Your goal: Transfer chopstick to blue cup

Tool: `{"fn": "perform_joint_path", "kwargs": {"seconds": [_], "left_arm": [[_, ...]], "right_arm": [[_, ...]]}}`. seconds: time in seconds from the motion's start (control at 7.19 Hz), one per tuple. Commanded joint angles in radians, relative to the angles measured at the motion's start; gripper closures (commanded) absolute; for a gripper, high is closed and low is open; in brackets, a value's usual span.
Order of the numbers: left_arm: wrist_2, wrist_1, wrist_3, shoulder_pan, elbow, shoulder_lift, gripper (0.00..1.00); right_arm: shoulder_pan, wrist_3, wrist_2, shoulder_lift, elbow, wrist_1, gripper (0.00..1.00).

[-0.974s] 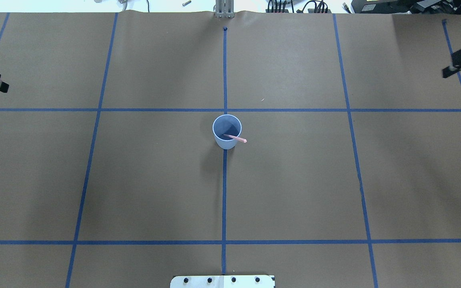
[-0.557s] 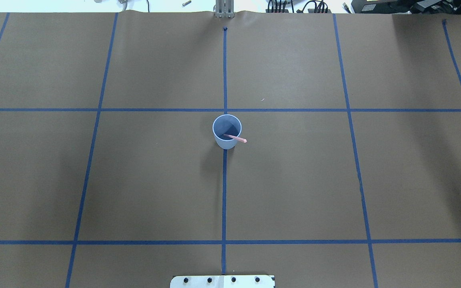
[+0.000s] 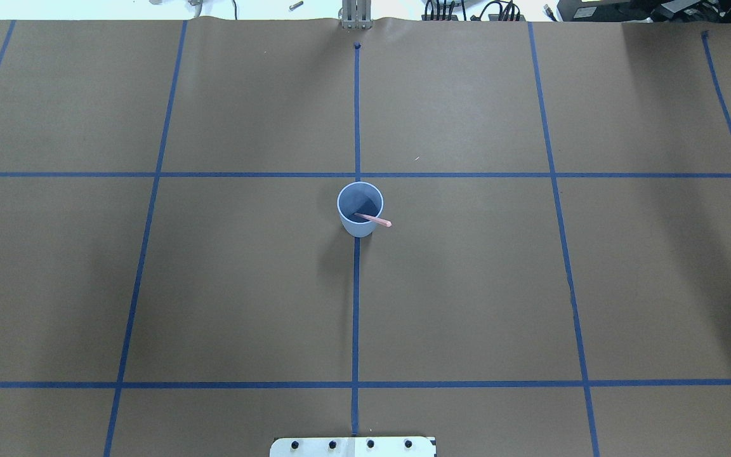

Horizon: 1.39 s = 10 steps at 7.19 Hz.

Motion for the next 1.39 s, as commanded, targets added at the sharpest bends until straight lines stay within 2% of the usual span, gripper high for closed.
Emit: {"fn": "perform_joint_path", "kwargs": {"seconds": [0.0,0.7,0.97,1.25], "left_arm": [[-0.004,0.000,0.000,0.000,0.000,0.001,0.02],[-0.006,0.000,0.000,0.000,-0.003,-0.001,0.02],[-0.004,0.001,-0.002,0.000,-0.039,-0.002,0.02],[-0.004,0.001,-0.070,0.003,-0.049,-0.002,0.02]], "right_arm": [[0.000,0.000,0.002,-0.001,-0.001,-0.001,0.00],[0.000,0.002,0.002,-0.001,-0.001,-0.001,0.00],[0.000,0.002,0.003,-0.001,0.000,-0.001,0.00],[0.000,0.002,0.014,-0.001,0.000,0.000,0.00]]}}
